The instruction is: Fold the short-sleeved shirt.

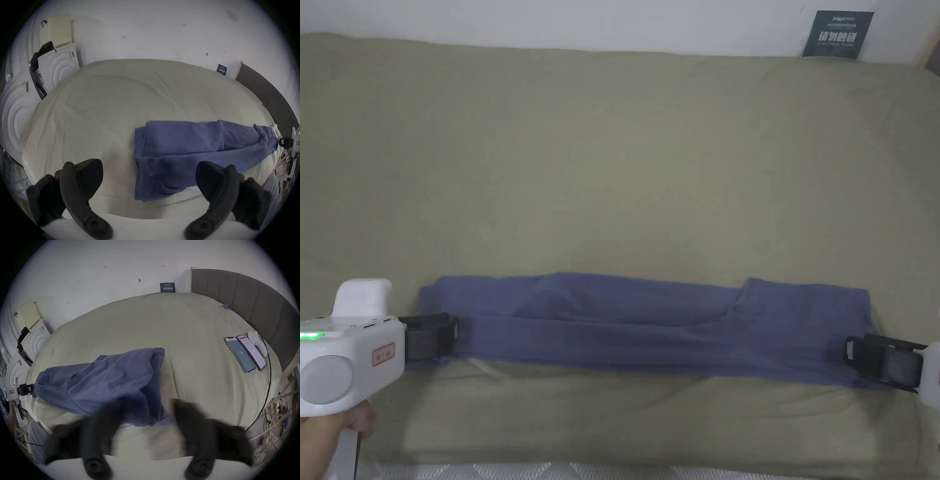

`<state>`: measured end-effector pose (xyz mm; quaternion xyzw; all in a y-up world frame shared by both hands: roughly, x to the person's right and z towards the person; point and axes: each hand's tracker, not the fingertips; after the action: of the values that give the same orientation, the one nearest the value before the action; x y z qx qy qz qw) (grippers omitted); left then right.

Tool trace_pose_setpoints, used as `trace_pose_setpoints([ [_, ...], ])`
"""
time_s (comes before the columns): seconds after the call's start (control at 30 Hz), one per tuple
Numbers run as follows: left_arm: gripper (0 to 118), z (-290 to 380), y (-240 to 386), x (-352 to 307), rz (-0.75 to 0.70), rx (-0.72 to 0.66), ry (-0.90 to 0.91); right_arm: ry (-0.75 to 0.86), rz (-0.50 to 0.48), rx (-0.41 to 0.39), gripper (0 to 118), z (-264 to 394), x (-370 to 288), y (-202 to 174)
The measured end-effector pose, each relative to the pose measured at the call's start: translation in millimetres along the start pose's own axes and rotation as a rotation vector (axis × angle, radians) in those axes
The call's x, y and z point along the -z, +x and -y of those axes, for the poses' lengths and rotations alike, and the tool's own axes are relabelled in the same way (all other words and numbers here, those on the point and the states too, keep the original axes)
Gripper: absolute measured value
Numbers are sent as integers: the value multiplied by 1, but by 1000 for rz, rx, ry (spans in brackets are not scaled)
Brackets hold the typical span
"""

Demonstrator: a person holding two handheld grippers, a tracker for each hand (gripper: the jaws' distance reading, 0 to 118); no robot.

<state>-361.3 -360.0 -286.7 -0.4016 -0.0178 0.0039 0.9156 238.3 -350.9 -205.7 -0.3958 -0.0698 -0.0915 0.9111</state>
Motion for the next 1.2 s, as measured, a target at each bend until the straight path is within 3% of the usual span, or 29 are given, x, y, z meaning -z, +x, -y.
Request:
trace_pose_setpoints([
  [0.1, 114, -5, 2, -5, -21, 2, 32, 33, 12, -43, 111, -10, -7, -24],
  [0.13, 104, -6, 3, -8, -22, -1, 38, 60, -1, -52, 108, -11, -10, -32],
  [0.17, 87, -8, 5, -10, -24, -9, 54, 73, -14, -63, 96, -14, -13, -43],
  [0.2, 87, -10, 7, -13, -32, -17, 79, 80, -25, -82, 96, -16, -10, -52],
  [0.23, 79, -12, 9, -16, -38, -12, 95, 102, -34, -110, 89, -18, -11, -63],
  [0.27, 60, -13, 12, -19, -57, -5, 115, 155, -25, -131, 69, -19, -15, -78],
  [0.3, 25, -14, 16, -20, -61, 3, 118, 207, -17, -147, 27, -19, -18, -92],
  [0.33, 0, -13, 19, -22, -77, 7, 137, 241, 14, -177, 7, -19, -13, -100],
  [0.53, 0, -17, 9, -27, -31, -39, 120, 417, -7, -222, 7, -12, -11, -173],
  [0.7, 0, -43, -37, -15, 187, -197, -87, 475, -10, -227, 7, -8, -7, -210],
  [0.97, 0, -73, -113, 31, 472, -372, -321, 494, -18, -251, 7, -3, 4, -240],
  [1.2, 8, -75, -125, 68, 614, -387, -420, 464, -30, -292, 7, 0, 13, -248],
])
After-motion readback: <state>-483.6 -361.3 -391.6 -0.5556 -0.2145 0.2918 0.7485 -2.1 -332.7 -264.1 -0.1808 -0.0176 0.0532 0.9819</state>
